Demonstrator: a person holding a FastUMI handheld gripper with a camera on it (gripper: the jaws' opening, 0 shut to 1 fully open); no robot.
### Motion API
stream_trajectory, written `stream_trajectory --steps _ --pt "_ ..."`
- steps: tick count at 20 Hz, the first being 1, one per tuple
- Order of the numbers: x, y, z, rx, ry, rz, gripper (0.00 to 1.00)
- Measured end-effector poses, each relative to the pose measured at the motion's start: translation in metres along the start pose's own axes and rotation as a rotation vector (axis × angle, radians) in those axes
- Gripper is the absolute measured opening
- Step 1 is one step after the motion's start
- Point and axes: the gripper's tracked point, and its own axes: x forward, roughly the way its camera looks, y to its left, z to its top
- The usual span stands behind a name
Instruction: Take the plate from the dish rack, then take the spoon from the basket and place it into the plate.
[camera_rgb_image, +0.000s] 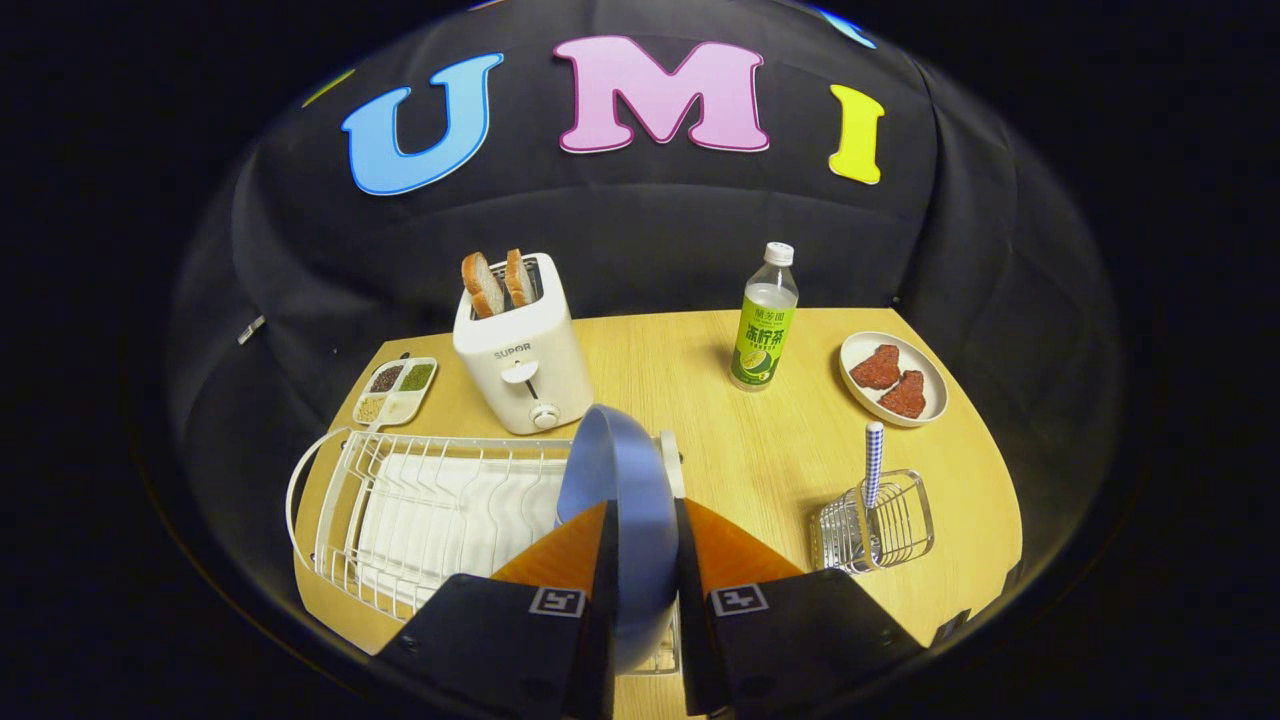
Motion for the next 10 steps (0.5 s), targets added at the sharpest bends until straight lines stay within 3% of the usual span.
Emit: stream_trajectory --steps 10 --pt "-0.021 0.021 0.025 -0.104 -0.14 -0.133 0.27"
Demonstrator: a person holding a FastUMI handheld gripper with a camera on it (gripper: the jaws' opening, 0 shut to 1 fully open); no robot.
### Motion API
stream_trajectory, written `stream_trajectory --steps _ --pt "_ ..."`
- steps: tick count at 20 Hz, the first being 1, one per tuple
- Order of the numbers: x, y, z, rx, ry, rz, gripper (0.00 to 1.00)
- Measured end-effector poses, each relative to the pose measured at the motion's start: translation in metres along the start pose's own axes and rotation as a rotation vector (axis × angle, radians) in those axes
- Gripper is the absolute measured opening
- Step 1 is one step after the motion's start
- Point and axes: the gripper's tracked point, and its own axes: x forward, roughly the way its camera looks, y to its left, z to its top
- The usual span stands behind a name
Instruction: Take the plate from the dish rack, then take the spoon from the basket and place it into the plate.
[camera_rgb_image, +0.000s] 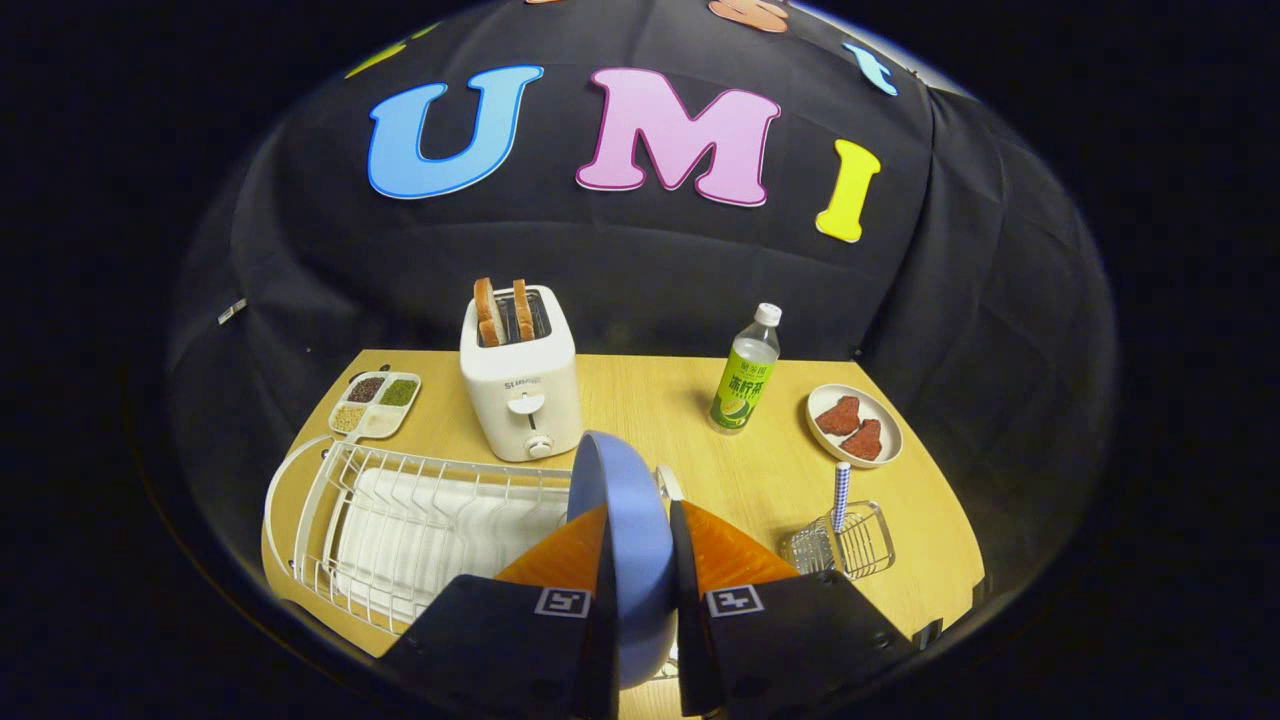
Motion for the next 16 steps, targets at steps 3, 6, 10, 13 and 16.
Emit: stream_trajectory --steps 3,6,10,13,16 --pt "-0.004 -0.006 -0.004 0.024 -0.013 -0.049 0.27" --pt "-0.007 -0.017 0.003 0.042 -0.044 -0.1 0.27" --pt "-0.011 -0.021 0.011 -0.005 -0.076 -0.109 0.25" --pt "-0.009 -0.026 0.013 0.03 -0.071 -0.073 0.21" --pt "-0.013 -0.036 0.011 0.033 -0.067 -0.041 0.2"
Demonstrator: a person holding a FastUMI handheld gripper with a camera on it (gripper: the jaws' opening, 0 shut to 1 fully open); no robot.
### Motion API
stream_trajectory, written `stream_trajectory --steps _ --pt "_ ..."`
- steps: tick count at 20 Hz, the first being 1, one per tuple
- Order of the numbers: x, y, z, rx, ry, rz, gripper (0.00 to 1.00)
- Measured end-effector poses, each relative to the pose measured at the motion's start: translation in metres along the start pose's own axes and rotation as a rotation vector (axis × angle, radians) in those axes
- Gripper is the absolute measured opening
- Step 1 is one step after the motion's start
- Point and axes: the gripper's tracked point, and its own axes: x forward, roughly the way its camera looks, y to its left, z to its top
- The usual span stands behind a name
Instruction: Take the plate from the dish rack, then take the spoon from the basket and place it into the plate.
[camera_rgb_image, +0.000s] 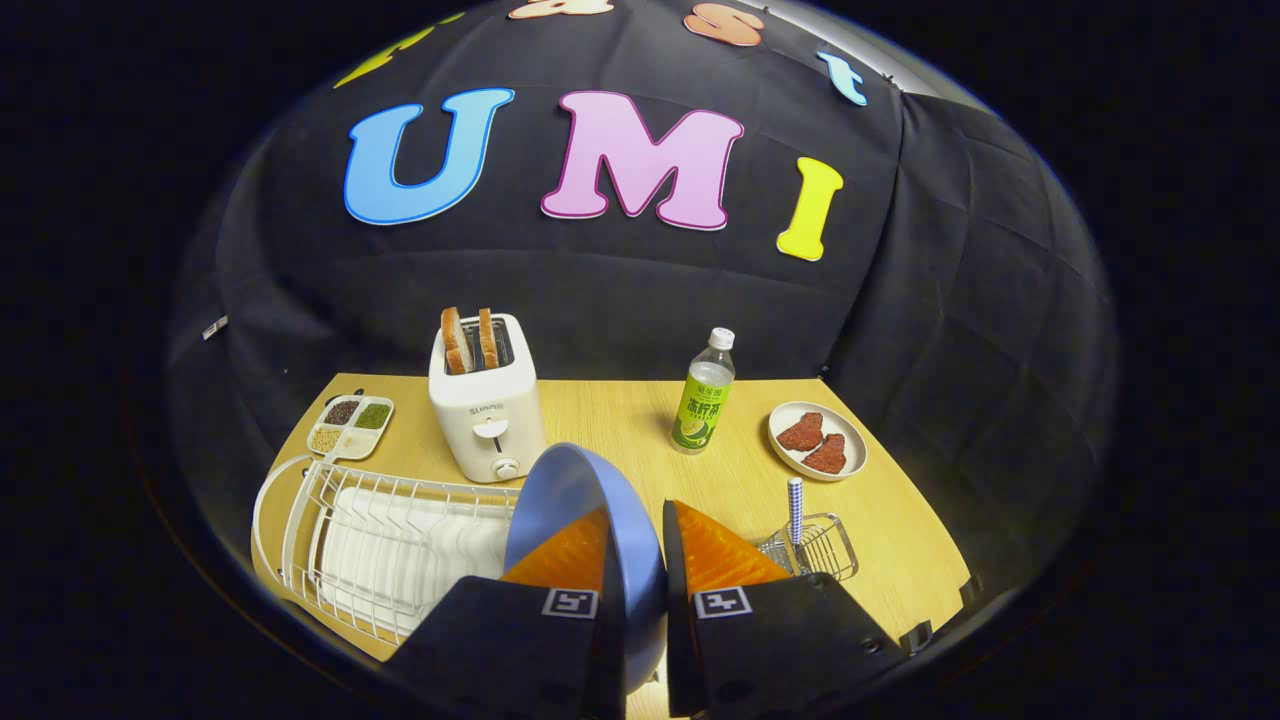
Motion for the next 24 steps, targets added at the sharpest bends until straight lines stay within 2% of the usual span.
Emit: stream_trajectory --steps 5,10,18,24 --pt "-0.028 -0.024 -0.002 0.075 0.007 0.143 0.2" --pt "-0.066 -0.082 -0.016 0.1 0.009 0.226 0.2" --pt "-0.096 -0.189 -0.102 0.252 0.154 0.218 0.19" --pt "-0.066 -0.208 -0.164 0.327 0.265 0.268 0.2"
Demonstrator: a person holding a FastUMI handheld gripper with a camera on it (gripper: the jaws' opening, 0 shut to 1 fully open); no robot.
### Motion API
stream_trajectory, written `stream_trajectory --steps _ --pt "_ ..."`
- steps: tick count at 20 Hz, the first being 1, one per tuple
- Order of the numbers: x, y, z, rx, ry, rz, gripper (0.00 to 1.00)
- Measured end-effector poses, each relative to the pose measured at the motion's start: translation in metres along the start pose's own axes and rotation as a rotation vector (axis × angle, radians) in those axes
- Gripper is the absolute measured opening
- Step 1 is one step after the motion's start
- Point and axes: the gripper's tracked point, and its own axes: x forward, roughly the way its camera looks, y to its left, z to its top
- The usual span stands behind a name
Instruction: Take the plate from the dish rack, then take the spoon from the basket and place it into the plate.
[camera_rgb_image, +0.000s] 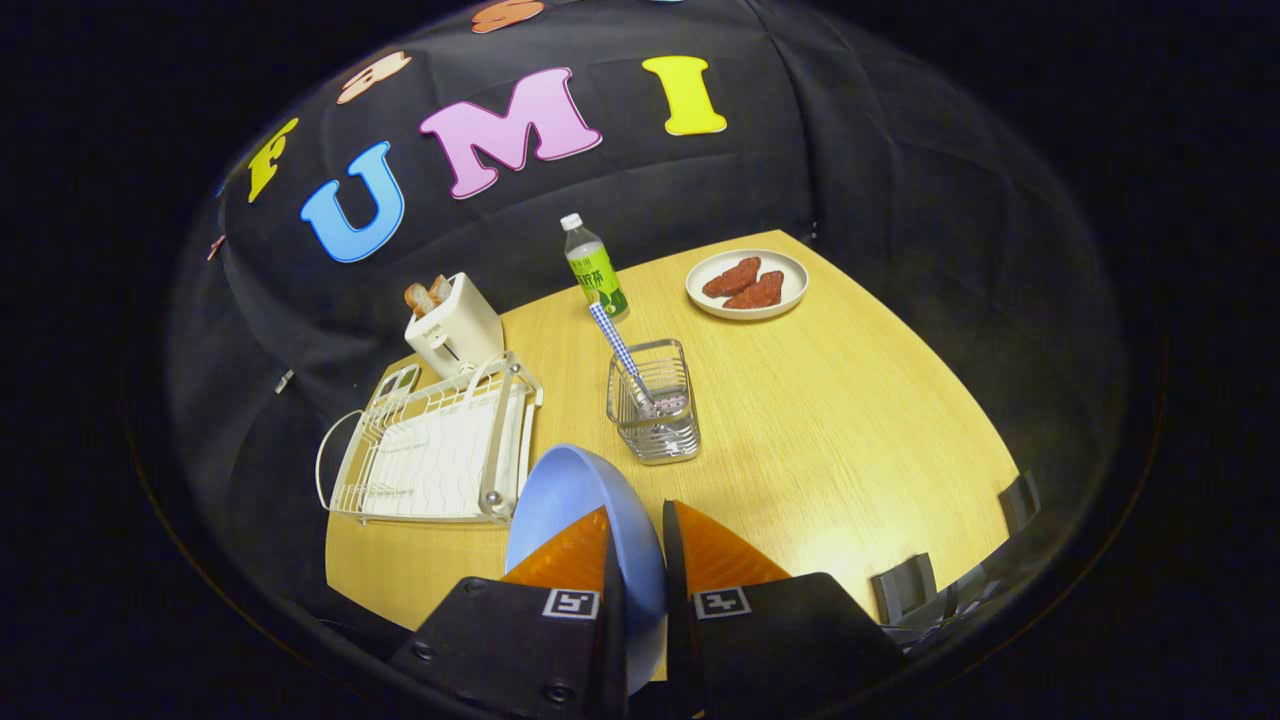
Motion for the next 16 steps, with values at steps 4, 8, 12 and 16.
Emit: stream_trajectory --steps 4,8,12,16 --pt "0.025 -0.003 -0.01 0.02 0.051 0.092 0.2" --pt "0.058 -0.018 -0.02 -0.008 0.096 0.12 0.2" --pt "0.082 -0.025 -0.028 0.074 0.149 0.182 0.2" --pt "0.094 -0.035 -0.033 0.021 0.138 0.208 0.22"
